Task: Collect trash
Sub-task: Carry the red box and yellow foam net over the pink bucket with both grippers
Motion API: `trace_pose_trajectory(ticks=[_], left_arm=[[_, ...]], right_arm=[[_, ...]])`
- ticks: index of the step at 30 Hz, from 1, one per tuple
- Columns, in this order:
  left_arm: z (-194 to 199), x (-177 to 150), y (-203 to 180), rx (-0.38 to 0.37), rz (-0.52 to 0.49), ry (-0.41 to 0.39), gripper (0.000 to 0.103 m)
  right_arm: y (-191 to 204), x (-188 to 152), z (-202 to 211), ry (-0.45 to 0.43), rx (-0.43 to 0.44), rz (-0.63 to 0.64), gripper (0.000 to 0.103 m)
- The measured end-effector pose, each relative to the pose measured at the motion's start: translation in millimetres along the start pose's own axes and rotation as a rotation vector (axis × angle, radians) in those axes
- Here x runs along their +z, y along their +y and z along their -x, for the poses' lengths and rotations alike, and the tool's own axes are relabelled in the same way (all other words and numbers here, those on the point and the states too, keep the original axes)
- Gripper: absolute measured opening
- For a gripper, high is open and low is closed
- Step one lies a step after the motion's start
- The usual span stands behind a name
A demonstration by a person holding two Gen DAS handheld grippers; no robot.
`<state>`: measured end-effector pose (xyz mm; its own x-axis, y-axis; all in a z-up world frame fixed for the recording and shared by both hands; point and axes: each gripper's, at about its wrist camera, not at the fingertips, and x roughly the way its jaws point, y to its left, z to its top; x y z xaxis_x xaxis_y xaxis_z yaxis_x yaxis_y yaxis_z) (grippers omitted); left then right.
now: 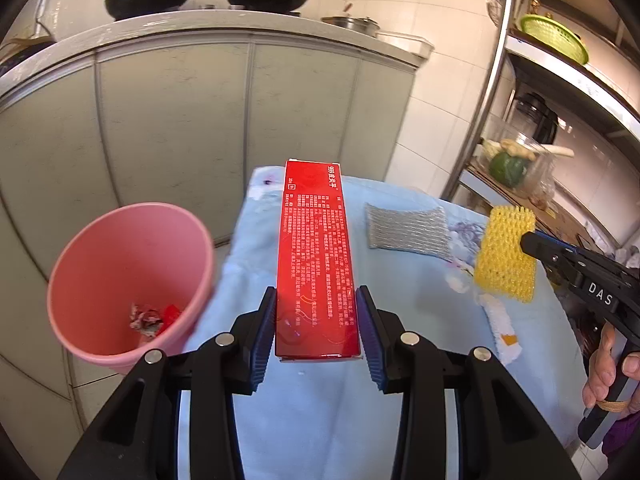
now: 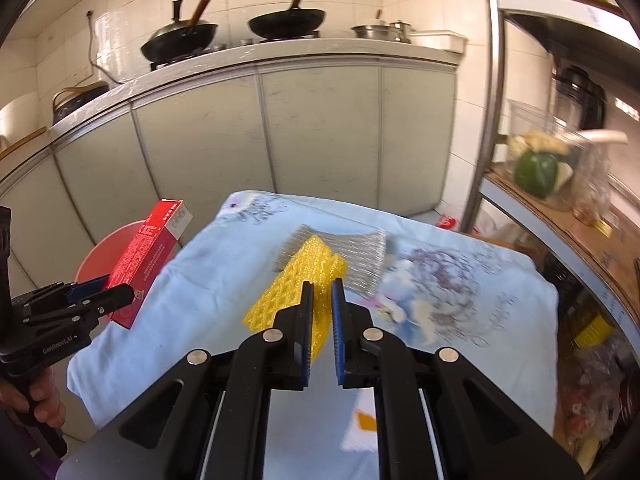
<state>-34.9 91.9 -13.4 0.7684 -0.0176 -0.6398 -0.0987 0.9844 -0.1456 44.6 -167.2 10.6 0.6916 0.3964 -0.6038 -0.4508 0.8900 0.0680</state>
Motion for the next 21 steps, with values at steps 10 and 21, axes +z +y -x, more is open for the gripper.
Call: trace_pose_trajectory(ticks=[10,21], left_arm=[[18.5,2.8,62.5,0.115,0.090,-0.035,0.039],[17.7,-4.9,130.0,0.217,0.182,-0.017,0.039]], right_arm=[[83.9,28.2,-38.9,0.026,0.146,0.138,0.009],[172.1,44.2,-77.6,0.051,0.274,0.250,0.009]])
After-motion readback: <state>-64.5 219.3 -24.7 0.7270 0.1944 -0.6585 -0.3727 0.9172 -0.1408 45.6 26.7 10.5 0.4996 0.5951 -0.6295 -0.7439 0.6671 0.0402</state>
